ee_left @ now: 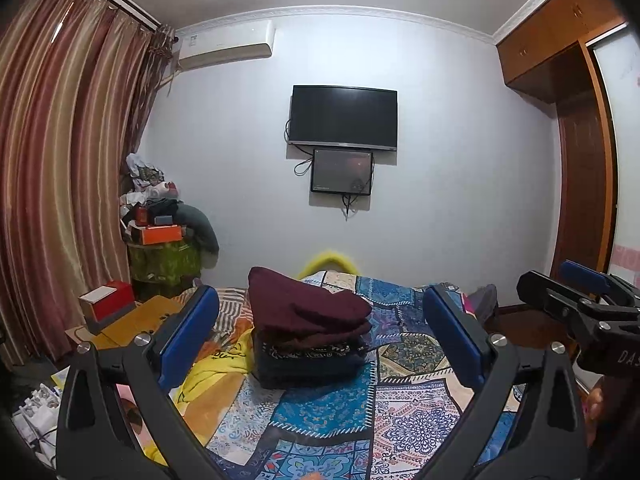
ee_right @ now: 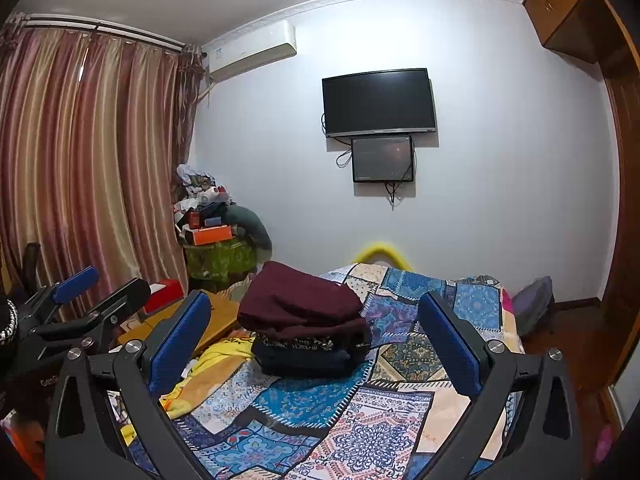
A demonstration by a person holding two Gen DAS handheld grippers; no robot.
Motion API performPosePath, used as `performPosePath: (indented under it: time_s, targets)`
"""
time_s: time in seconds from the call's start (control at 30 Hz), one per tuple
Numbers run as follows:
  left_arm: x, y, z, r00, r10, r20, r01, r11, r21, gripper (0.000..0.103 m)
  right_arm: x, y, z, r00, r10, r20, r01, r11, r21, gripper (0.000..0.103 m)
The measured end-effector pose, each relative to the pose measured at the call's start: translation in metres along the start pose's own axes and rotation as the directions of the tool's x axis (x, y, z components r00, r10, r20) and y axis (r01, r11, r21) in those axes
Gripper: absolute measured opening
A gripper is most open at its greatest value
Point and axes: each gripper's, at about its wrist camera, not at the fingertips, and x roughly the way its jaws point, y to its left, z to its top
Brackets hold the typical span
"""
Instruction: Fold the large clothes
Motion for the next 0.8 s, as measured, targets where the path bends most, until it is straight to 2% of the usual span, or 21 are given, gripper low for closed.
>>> performPosePath:
  time_s: [0.8]
  targets:
    - [0.015, 0.001, -0.011, 0.999, -0.022, -0.041, 0.022, 1.0, 0.002, 0.102, 0.011, -0.003, -0.004, 0.999, -0.009, -0.033, 0.01, 1.0, 0.019, 0.103]
